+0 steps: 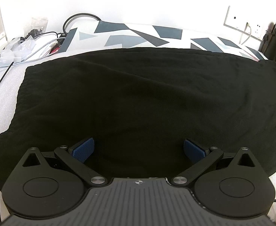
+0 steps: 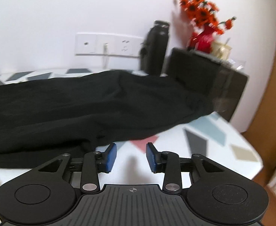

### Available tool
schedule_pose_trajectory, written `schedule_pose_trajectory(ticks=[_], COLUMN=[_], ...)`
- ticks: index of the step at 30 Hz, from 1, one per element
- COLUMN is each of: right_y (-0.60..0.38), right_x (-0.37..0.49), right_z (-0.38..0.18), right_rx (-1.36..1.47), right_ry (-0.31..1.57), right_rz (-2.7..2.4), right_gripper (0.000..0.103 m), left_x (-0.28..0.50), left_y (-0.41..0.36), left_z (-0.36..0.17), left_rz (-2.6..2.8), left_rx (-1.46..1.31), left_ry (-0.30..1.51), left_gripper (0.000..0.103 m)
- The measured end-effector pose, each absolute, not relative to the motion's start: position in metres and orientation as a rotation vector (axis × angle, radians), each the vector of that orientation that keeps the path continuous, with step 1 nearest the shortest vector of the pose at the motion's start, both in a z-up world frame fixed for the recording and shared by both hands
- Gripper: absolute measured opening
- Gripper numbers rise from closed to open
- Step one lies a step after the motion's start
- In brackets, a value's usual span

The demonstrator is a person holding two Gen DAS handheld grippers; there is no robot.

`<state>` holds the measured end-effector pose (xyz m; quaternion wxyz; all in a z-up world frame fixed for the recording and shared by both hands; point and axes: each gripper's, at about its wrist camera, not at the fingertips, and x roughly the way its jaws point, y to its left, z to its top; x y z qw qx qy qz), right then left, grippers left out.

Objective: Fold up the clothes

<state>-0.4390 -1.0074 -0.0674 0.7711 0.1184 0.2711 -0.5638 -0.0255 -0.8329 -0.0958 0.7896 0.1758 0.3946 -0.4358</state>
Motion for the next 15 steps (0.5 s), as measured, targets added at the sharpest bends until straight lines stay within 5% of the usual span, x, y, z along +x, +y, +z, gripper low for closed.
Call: schedule_pose_trajectory(ticks=[10,14,15], right_y=[-1.027,-1.036,-1.034], right_x=[-0.42,-0.422,-0.424], right_z=[-0.083,-0.082,-0.078], right_rx=[0.459,0.561,0.561], right_ry=[0.494,0.408,0.395], right_rz=[-1.224,-1.212,-1.205], right_gripper=[0.041,0.025,0.014], left_x=[-0.026,-0.026,-0.026], left_y=[-0.832,-0.832,-0.832], left_z=[-0.097,-0.096,-0.096], left_rz=[-0.934,-0.934,-0.934], left_rx=[0.367,0.368,0.368], left_ry=[0.835,0.836,0.835], left_gripper=[0.103,0.103,0.103])
